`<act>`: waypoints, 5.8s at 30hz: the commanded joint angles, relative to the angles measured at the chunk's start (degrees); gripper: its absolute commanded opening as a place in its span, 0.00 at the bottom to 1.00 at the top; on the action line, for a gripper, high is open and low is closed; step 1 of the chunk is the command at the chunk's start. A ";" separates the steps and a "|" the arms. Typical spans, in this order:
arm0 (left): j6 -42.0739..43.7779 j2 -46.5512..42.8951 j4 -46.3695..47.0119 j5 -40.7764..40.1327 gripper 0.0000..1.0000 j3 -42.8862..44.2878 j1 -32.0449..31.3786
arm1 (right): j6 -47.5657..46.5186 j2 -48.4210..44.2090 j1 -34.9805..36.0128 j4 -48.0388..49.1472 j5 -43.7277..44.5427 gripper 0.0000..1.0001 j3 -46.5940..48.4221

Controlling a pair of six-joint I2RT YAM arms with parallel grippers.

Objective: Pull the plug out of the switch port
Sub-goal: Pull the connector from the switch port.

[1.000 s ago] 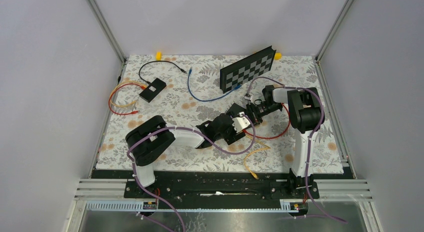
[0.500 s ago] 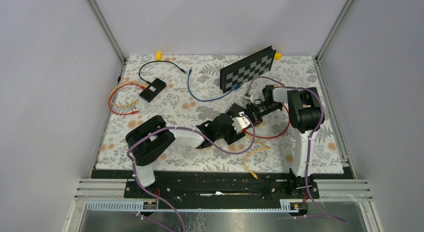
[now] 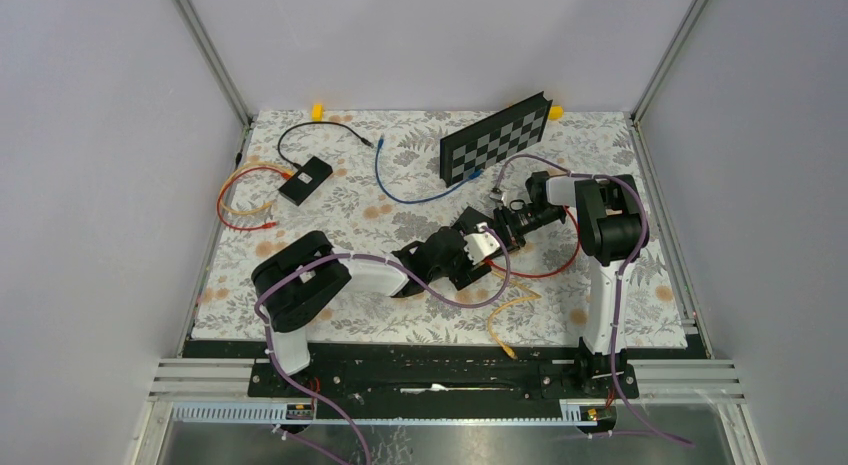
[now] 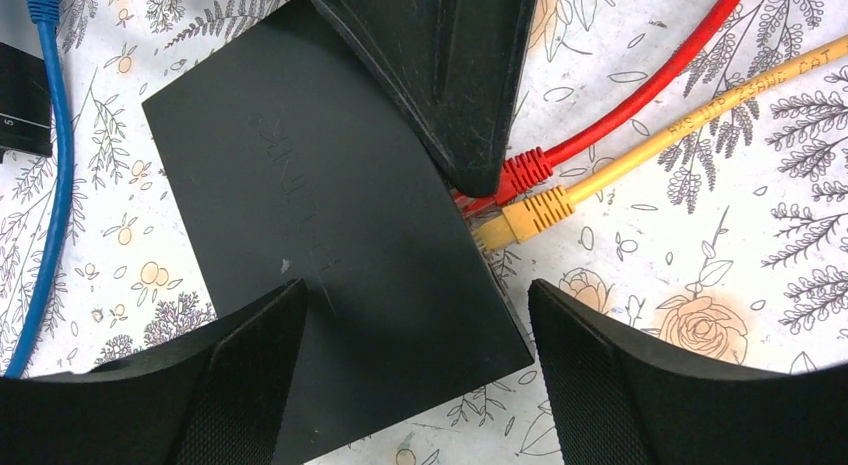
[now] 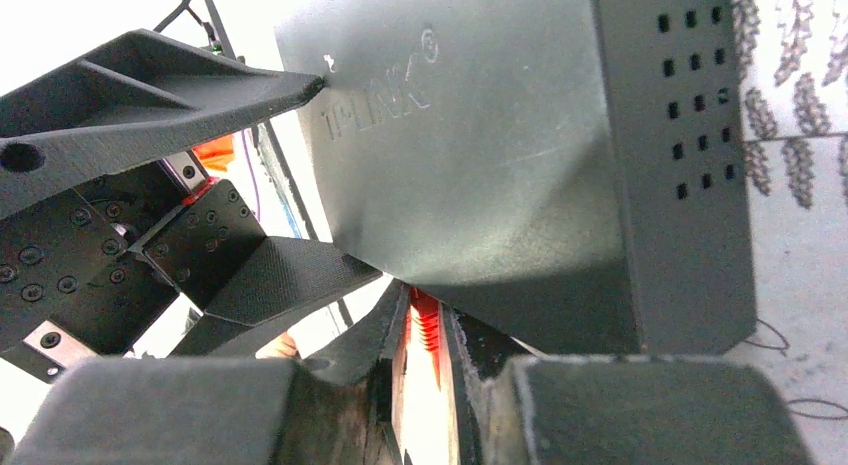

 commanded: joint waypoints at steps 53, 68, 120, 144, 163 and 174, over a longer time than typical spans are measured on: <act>-3.62 1.79 -4.17 1.64 0.87 0.39 3.71 | -1.80 -0.31 -0.16 1.99 4.26 0.00 0.78; -4.01 1.16 -3.75 1.56 0.87 0.06 4.05 | 0.13 0.46 -0.16 3.83 1.35 0.00 -0.45; -4.96 -0.05 -2.70 2.57 0.87 -0.90 5.72 | -2.87 1.10 -0.69 -0.91 -0.12 0.00 1.77; -5.14 -0.93 -2.89 2.14 0.87 -0.97 6.18 | -4.15 -4.90 -2.28 3.33 -1.13 0.00 -2.04; -5.33 0.17 -3.00 2.06 0.87 -0.48 6.27 | 4.01 -2.10 -2.27 10.58 -3.62 0.33 -4.97; -5.60 -0.03 -3.16 2.32 0.87 -0.45 6.31 | 6.32 -3.04 -0.69 13.38 -1.85 0.41 -6.21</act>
